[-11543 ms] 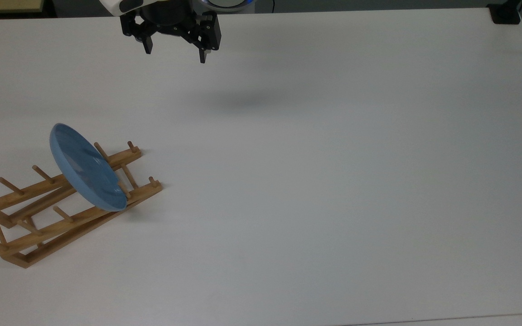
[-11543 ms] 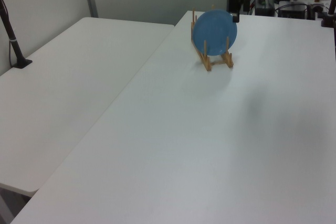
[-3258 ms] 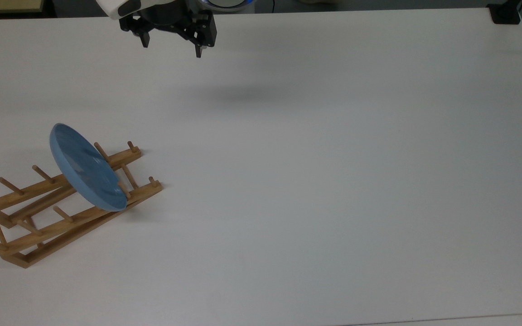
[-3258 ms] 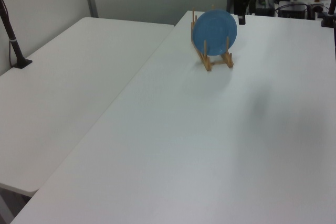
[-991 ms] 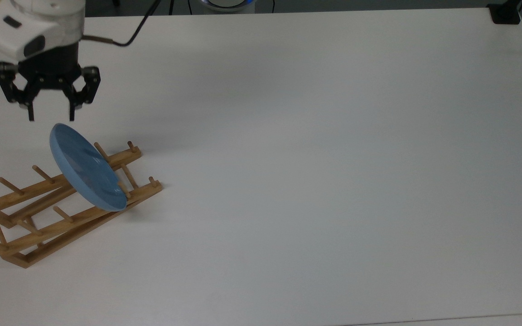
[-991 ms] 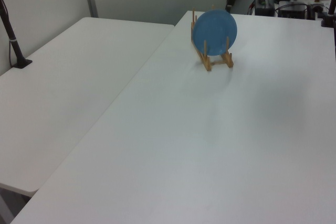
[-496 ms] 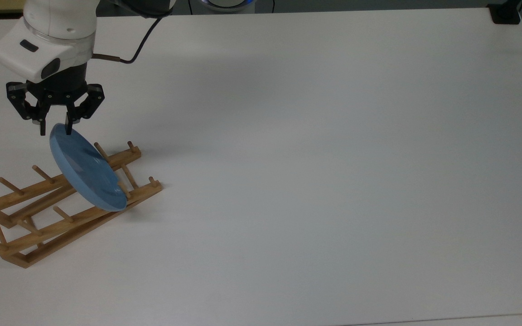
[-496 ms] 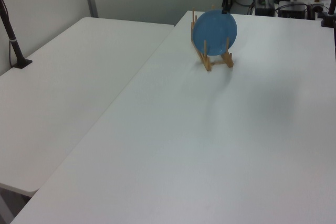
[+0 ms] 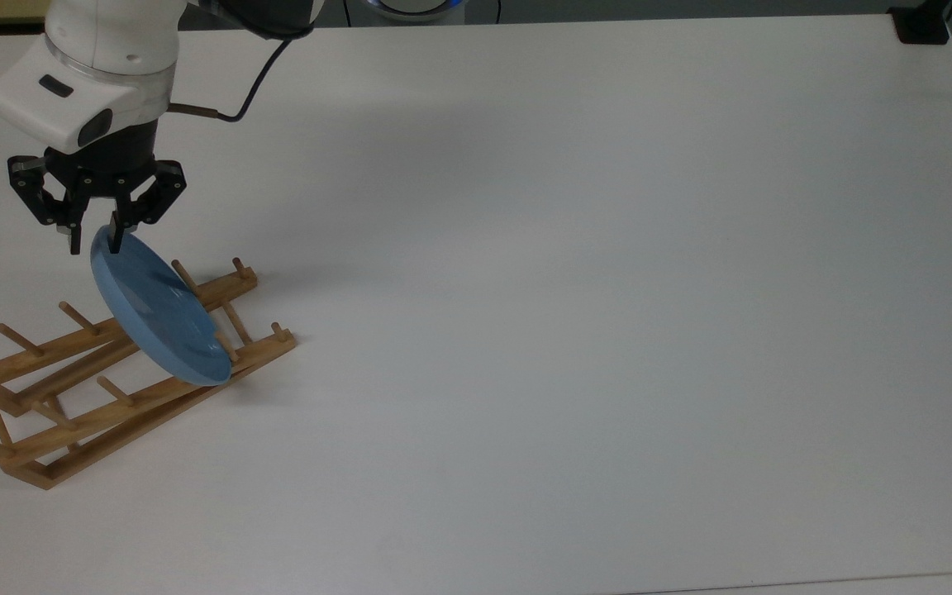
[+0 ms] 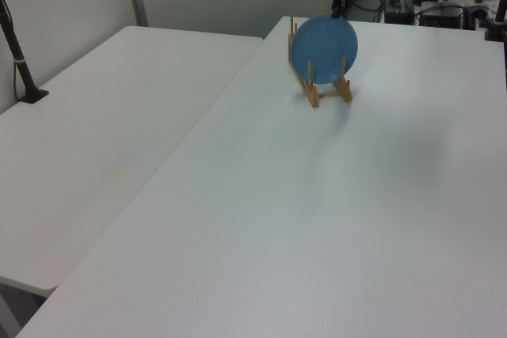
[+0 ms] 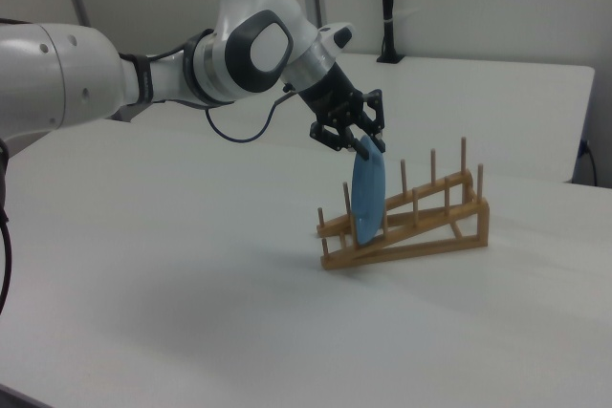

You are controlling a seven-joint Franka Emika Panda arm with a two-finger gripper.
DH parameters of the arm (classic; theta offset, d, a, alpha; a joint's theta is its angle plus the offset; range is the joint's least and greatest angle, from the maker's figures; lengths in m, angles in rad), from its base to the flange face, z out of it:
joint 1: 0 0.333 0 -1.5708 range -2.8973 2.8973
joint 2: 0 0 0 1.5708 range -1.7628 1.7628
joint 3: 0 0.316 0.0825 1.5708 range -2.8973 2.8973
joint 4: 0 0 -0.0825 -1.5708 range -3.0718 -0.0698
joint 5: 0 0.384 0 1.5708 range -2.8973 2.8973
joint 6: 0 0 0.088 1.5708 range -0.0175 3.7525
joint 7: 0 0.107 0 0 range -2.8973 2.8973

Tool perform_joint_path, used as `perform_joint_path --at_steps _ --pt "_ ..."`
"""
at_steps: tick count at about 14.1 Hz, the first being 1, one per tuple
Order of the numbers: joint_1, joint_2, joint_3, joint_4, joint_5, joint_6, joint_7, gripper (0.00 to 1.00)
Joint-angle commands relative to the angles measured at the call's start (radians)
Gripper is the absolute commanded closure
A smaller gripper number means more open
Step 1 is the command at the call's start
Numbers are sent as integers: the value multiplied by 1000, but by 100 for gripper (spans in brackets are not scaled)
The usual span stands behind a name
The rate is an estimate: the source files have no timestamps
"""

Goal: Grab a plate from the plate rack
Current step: 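Lower the gripper onto the plate rim and close on it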

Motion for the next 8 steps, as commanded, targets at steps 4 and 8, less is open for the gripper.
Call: perform_joint_path --at_steps 4,8 --pt "8 7 -7 -10 -54 43 11 71" --pt "8 13 -6 -10 -64 60 13 73"
